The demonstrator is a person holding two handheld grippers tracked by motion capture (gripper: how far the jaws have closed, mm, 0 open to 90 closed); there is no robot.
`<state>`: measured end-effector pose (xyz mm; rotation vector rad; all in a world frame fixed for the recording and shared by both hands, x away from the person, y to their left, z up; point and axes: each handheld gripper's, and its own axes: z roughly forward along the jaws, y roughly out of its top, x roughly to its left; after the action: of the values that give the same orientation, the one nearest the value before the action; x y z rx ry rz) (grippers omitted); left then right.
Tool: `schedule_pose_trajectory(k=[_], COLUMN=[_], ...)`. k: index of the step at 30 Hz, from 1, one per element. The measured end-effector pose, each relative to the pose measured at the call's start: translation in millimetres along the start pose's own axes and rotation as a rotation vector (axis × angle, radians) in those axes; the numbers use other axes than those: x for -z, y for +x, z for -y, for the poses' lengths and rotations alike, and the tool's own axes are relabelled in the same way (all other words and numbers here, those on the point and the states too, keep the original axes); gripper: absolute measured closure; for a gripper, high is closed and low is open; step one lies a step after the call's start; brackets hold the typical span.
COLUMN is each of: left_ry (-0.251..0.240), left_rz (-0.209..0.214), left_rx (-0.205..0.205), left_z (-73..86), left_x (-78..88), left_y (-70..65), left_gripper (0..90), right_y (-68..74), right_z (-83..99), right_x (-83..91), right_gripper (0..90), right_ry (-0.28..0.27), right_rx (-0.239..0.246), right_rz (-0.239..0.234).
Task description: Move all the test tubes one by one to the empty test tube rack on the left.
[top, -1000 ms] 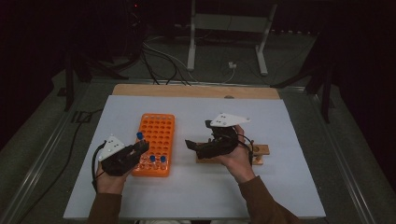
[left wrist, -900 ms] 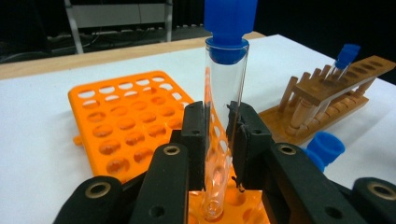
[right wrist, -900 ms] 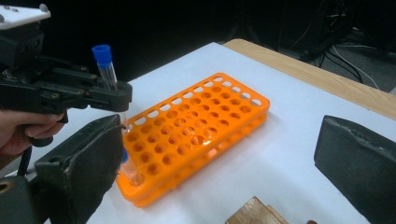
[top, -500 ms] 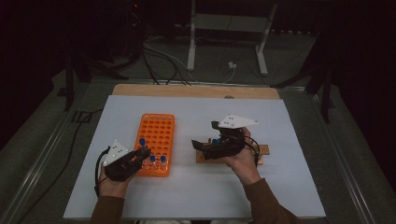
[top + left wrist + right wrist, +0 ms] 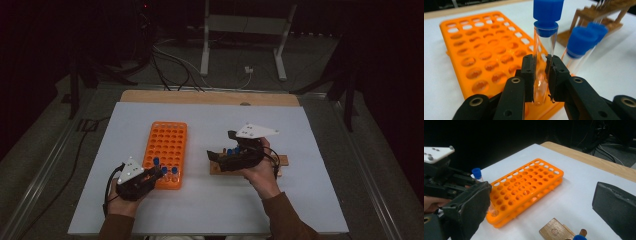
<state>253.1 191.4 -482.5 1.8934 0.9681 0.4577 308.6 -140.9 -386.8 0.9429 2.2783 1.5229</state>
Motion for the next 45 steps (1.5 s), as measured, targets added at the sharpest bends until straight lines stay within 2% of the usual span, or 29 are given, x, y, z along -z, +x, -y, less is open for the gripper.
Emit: schedule_pose_trajectory(k=[17,31,35,38,42,45], left_ry=[0.087,0.065,0.061,0.06,0.051,0.041], left_rz=[-0.026,-0.016,-0.014,-0.006,0.007,0.013], left_rx=[-0.068,-0.077,-0.069,-0.057,-0.034,-0.034], left_z=[7.8,11.1,11.1,11.6,11.5,10.4], left_x=[-2.8,-2.5,-2.1,-0.5,2.9,5.9], left_y=[-4.4,-3.0,-2.6,-1.1,1.5,1.6], left_gripper=[77.7,77.6,76.7,73.2,63.7,57.3], right_y=[-2.3,-1.5,-2.1,-3.0,-4.1,-5.1], right_z=[5.1,7.2,7.4,7.5,7.1,7.2], right_x=[2.1,-0.2,0.2,1.7,4.1,5.1], right_gripper=[1.9,1.9,1.9,1.9,1.9,1.9], right_ry=[0.001,0.004,0.003,0.003,-0.004,-0.007], right_rx=[-0.003,-0.001,-0.002,-0.004,-0.006,-0.008], right_rz=[-0.001,-0.009,-0.008,-0.006,-0.006,-0.004])
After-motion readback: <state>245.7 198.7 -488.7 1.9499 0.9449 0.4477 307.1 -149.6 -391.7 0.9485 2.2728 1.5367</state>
